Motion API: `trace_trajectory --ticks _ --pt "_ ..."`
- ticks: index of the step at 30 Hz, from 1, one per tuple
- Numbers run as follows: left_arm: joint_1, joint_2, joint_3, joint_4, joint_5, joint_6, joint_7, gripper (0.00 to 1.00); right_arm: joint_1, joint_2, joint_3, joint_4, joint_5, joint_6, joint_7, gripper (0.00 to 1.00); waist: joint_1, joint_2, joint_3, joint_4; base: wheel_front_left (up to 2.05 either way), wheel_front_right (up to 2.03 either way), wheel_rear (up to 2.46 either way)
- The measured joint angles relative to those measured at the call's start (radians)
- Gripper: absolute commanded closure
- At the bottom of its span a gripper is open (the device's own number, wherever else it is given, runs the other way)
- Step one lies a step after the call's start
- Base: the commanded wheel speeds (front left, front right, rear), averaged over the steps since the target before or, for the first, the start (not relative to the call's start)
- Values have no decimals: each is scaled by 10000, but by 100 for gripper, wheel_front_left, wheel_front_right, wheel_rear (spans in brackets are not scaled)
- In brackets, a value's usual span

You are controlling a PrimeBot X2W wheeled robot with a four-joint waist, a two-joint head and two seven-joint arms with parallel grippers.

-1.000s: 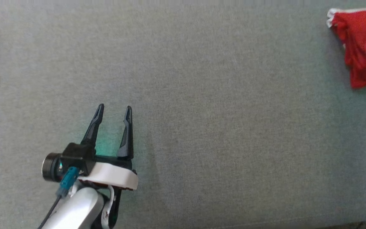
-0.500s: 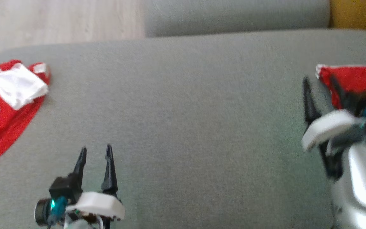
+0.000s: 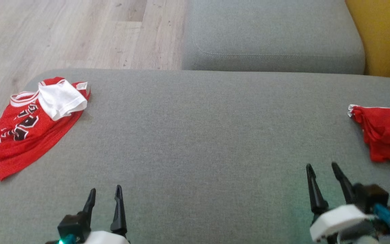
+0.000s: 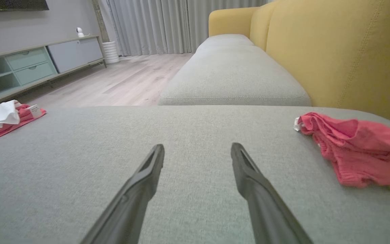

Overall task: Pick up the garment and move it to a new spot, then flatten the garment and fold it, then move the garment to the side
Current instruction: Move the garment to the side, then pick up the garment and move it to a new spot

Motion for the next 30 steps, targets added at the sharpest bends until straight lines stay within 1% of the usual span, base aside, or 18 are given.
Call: trace_trajectory --ticks 3,6,12,20,24,29,30 --pt "5 -29 -82 52 0 -6 -2 0 464 2 48 -81 441 0 -146 0 0 0 -59 -10 0 0 0" --pt "7 -65 -119 107 0 -8 -2 0 666 2 136 -159 514 0 -353 0 1 0 -93 -67 0 0 0" --pt "12 -125 -173 182 -2 -86 -2 0 686 4 476 -255 556 0 -389 0 2 0 -153 -144 0 0 0" --pt "15 -127 -198 213 -2 -96 0 0 778 4 548 -322 556 0 -382 0 2 0 -171 -135 0 0 0" --pt "12 -134 -242 230 -2 -96 4 0 897 4 577 -387 556 0 -347 0 2 0 -161 18 0 0 0" --pt "-6 -144 -334 234 15 -90 48 0 918 4 495 -443 556 0 -349 0 2 0 -188 596 0 0 0" --pt "-6 -144 -334 234 15 -90 48 0 918 4 495 -443 556 0 -349 0 2 0 -188 596 0 0 0"
